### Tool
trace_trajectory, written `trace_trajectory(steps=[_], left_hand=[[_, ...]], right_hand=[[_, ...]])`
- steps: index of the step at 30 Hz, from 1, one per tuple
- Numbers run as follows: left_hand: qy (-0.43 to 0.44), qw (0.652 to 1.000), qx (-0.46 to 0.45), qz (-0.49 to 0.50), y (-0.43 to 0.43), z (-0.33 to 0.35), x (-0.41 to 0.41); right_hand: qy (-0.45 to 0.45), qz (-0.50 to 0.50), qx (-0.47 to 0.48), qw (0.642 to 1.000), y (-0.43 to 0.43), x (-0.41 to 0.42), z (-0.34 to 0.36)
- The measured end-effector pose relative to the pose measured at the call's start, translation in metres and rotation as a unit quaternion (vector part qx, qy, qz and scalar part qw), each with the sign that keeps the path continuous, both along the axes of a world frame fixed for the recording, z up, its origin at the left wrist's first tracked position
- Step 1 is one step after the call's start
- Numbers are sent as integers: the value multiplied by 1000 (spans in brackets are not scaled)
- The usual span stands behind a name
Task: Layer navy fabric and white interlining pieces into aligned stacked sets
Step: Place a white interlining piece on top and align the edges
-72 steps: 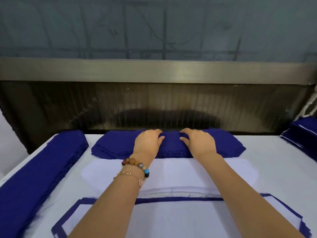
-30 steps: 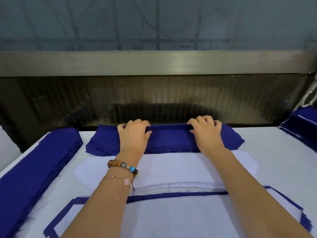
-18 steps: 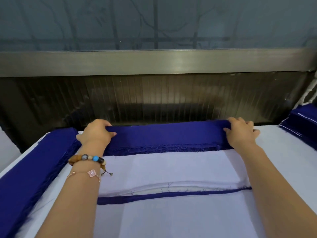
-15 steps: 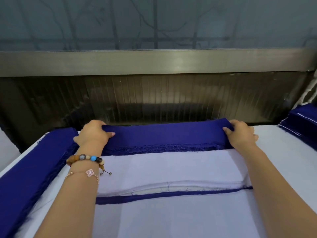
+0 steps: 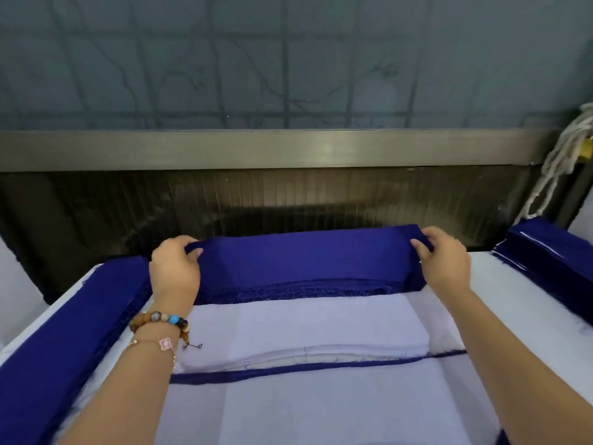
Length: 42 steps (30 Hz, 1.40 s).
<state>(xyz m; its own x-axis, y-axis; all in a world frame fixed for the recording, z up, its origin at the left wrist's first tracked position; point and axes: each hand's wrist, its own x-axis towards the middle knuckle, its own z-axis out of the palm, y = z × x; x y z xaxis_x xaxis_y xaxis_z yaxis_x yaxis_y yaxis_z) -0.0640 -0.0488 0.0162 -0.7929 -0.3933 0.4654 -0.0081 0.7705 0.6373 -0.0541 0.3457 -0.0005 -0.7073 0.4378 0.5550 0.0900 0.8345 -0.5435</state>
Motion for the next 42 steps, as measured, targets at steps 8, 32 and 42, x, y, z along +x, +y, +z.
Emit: trace_trajectory(steps=[8,32,42], left_hand=[[45,997,42,-46,-14,40,43],[-116,963,207,-130,-47,-43,168],[-23,973,203,-103,-40,-60,183]], right_hand=[[-54,28,-45,997,15,48,22],[-227,35,-121,966,26,187,-28],[-106,56,-66,991,17,201,-45]])
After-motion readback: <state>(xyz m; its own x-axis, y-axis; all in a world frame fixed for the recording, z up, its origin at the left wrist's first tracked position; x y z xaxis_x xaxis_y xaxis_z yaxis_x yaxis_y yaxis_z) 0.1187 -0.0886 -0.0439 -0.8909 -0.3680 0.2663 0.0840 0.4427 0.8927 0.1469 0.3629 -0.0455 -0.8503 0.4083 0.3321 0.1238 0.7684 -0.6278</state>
